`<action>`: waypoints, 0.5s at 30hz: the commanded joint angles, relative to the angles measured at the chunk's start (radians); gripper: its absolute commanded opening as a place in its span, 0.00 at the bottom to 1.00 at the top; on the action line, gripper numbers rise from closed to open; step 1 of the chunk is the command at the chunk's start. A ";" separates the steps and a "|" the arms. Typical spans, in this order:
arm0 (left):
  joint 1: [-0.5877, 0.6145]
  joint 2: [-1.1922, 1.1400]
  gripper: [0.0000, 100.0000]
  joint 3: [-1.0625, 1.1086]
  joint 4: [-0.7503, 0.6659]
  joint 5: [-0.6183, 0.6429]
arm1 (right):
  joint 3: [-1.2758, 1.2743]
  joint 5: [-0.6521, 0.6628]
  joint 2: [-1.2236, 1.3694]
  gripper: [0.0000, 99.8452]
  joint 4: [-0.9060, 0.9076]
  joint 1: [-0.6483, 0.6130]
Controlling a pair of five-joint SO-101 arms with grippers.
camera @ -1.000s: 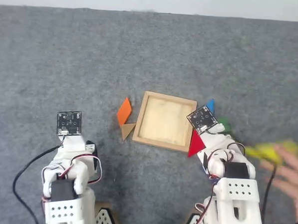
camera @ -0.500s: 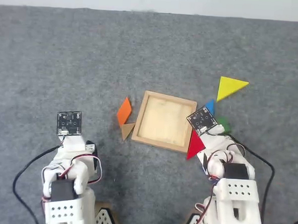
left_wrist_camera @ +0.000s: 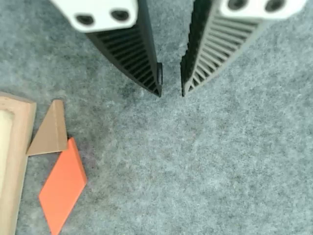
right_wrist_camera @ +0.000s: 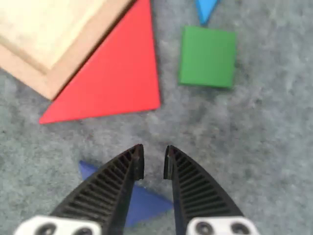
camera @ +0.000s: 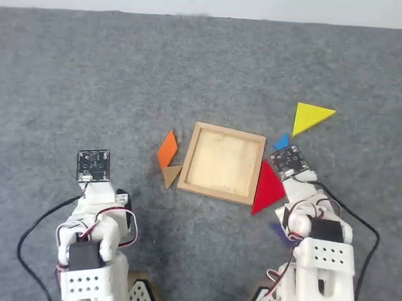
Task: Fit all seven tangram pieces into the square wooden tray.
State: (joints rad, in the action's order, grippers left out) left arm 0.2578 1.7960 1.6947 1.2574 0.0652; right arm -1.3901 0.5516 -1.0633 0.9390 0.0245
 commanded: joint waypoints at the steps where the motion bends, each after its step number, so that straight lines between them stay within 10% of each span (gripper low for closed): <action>1: 0.003 0.018 0.06 -0.012 0.005 0.009 | 0.109 -0.014 -0.013 0.08 0.090 0.018; 15: 0.003 0.018 0.06 -0.012 0.005 0.009 | 0.585 -0.106 0.117 0.08 0.352 0.012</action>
State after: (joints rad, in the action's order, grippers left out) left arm 0.2578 1.7960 1.6947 1.2574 0.0652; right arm -1.0418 0.4595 -1.0572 1.2137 0.0292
